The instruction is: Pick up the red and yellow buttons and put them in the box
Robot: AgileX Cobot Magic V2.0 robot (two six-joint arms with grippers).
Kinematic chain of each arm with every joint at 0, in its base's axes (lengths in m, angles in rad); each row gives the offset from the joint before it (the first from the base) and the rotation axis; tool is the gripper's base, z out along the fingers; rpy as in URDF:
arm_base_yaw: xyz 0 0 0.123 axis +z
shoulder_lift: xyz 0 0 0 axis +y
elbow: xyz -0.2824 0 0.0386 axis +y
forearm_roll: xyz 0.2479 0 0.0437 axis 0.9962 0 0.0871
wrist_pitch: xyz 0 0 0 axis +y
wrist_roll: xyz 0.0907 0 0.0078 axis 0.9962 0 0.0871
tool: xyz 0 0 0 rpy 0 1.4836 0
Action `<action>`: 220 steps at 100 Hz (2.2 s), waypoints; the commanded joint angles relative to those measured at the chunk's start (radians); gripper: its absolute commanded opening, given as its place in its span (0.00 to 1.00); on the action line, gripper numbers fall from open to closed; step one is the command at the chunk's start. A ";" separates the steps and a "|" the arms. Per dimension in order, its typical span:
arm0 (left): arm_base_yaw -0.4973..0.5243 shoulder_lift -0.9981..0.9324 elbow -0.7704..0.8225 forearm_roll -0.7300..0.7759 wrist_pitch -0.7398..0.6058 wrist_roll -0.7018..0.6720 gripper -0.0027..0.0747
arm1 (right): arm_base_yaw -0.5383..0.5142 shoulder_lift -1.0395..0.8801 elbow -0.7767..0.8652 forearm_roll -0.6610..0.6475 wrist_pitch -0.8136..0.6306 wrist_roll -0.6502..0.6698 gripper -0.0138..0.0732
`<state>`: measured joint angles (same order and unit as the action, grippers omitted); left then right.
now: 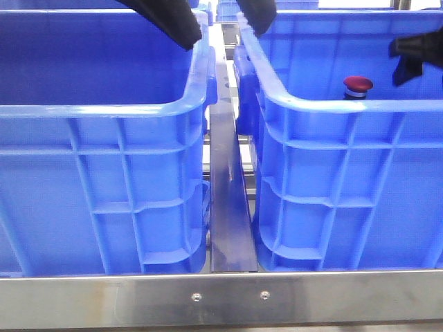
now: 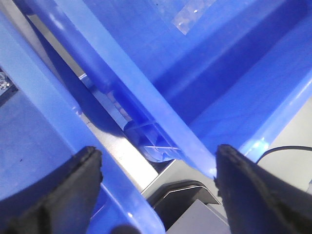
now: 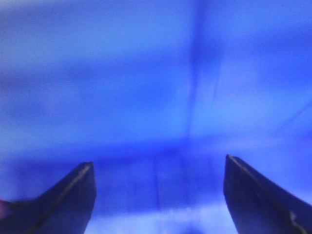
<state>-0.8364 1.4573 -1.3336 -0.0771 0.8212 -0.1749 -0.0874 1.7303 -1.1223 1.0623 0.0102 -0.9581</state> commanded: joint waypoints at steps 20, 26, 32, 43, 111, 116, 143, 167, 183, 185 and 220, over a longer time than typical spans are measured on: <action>0.007 -0.053 -0.027 -0.003 -0.083 -0.009 0.64 | -0.008 -0.258 0.089 0.000 -0.021 -0.014 0.74; 0.029 -0.053 -0.027 -0.001 -0.071 -0.011 0.61 | -0.008 -0.315 0.128 0.000 -0.010 -0.014 0.64; 0.056 -0.057 -0.027 -0.001 -0.064 -0.011 0.56 | -0.008 -0.364 0.160 0.000 0.014 -0.014 0.53; 0.125 -0.064 -0.027 0.001 -0.060 -0.011 0.42 | -0.008 -0.458 0.219 0.000 0.089 -0.014 0.29; 0.542 -0.323 0.233 0.097 -0.104 -0.011 0.01 | -0.008 -0.907 0.490 -0.001 0.159 -0.015 0.05; 0.572 -0.362 0.270 0.097 -0.123 -0.011 0.01 | -0.008 -0.922 0.497 -0.001 0.159 -0.015 0.05; 0.689 -0.606 0.457 0.116 -0.198 -0.011 0.01 | 0.055 -0.991 0.498 -0.002 0.195 -0.015 0.05; 0.701 -0.846 0.615 0.129 -0.287 -0.011 0.01 | 0.100 -1.067 0.548 -0.001 0.162 -0.015 0.05; 0.701 -0.976 0.707 0.129 -0.341 -0.011 0.01 | 0.100 -1.163 0.632 0.000 0.123 -0.015 0.05; 0.701 -0.993 0.715 0.129 -0.349 -0.011 0.01 | 0.100 -1.177 0.644 0.000 0.116 -0.015 0.05; 0.701 -1.259 0.857 0.129 -0.400 -0.011 0.01 | 0.100 -1.429 0.804 -0.001 0.093 -0.015 0.05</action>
<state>-0.1381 0.2380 -0.4740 0.0502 0.5060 -0.1767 0.0117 0.3498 -0.3258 1.0552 0.1442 -0.9617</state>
